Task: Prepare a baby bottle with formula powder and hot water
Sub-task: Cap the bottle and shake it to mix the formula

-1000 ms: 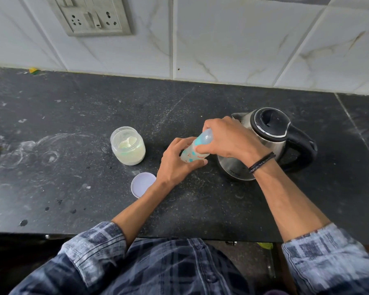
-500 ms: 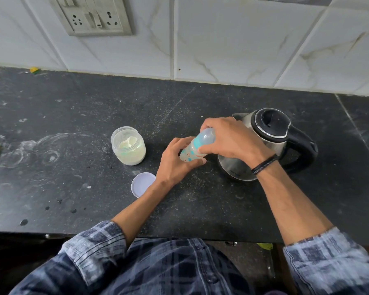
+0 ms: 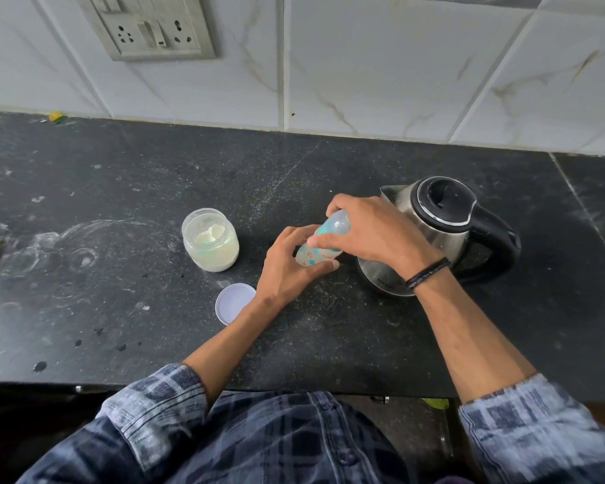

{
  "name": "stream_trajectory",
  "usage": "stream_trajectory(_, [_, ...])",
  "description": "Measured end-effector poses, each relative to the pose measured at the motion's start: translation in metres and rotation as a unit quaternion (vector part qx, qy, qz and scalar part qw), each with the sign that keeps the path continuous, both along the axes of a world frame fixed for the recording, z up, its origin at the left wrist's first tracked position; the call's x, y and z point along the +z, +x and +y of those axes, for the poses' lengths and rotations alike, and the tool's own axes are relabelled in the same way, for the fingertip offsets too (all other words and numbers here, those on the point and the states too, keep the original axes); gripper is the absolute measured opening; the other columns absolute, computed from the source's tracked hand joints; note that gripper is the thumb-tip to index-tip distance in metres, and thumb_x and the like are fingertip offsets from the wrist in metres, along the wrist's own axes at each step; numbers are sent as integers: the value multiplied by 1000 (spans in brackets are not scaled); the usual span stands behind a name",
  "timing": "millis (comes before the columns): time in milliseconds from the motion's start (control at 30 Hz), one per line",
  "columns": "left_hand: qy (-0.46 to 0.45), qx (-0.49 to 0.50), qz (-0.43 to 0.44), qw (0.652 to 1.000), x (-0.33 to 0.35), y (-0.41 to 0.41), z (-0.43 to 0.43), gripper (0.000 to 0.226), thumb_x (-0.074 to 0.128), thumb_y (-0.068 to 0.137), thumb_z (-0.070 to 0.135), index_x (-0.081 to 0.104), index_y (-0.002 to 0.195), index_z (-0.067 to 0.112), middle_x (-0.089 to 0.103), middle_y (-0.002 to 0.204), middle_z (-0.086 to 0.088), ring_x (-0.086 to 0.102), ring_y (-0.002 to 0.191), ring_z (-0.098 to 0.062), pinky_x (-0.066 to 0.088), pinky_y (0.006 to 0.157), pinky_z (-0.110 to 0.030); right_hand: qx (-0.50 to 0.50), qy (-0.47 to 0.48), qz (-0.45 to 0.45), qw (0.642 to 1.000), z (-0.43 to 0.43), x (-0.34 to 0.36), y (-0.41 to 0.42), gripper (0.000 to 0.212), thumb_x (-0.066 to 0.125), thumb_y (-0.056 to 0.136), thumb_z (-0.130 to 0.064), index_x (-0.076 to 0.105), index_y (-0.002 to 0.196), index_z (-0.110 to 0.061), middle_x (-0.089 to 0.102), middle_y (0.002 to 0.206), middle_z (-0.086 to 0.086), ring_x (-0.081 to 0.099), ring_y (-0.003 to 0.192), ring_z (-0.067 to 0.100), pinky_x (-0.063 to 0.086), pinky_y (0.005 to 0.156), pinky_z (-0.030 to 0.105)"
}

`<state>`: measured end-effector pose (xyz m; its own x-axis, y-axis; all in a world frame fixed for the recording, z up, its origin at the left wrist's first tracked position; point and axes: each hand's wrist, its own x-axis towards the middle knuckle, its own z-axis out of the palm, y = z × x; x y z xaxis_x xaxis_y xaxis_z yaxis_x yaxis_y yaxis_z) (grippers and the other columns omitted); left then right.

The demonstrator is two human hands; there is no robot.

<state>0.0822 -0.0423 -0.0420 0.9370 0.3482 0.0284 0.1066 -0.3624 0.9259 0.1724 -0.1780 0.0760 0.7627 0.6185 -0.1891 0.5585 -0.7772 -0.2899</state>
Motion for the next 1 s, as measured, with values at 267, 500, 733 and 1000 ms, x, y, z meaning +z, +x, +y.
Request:
stream_trajectory(267, [-3, 4, -10, 1000, -2, 1, 2, 61, 89, 69, 42, 64, 125, 39, 60, 115, 18, 59, 110, -5, 56, 92, -45, 47, 31, 30, 998, -6, 8, 3, 50, 84, 78, -28, 61, 123, -32, 62, 117, -8, 58, 101, 16, 47, 78, 32])
stream_trajectory(500, [-9, 4, -5, 1000, 0, 2, 1, 60, 90, 73, 38, 64, 127, 33, 61, 117, 15, 59, 112, -6, 56, 94, -41, -7, 14, 14, 1000, -8, 11, 4, 78, 71, 74, -75, 58, 138, -32, 67, 128, -5, 60, 116, 20, 51, 92, 38])
stream_trajectory(733, [-14, 12, -8, 1000, -3, 2, 2, 62, 91, 71, 39, 66, 127, 33, 61, 115, 17, 58, 110, -4, 57, 91, -43, -21, 63, 20, 998, -5, 6, 4, 43, 84, 76, -45, 68, 114, -29, 70, 105, -8, 64, 98, 17, 54, 78, 35])
stream_trajectory(1000, [-29, 13, -20, 999, 3, 2, 2, 63, 91, 70, 38, 65, 127, 35, 62, 115, 19, 60, 110, -3, 57, 91, -43, -21, 118, 94, 988, -6, -5, -1, 75, 89, 73, -35, 52, 139, -35, 60, 123, -10, 56, 107, 13, 47, 88, 32])
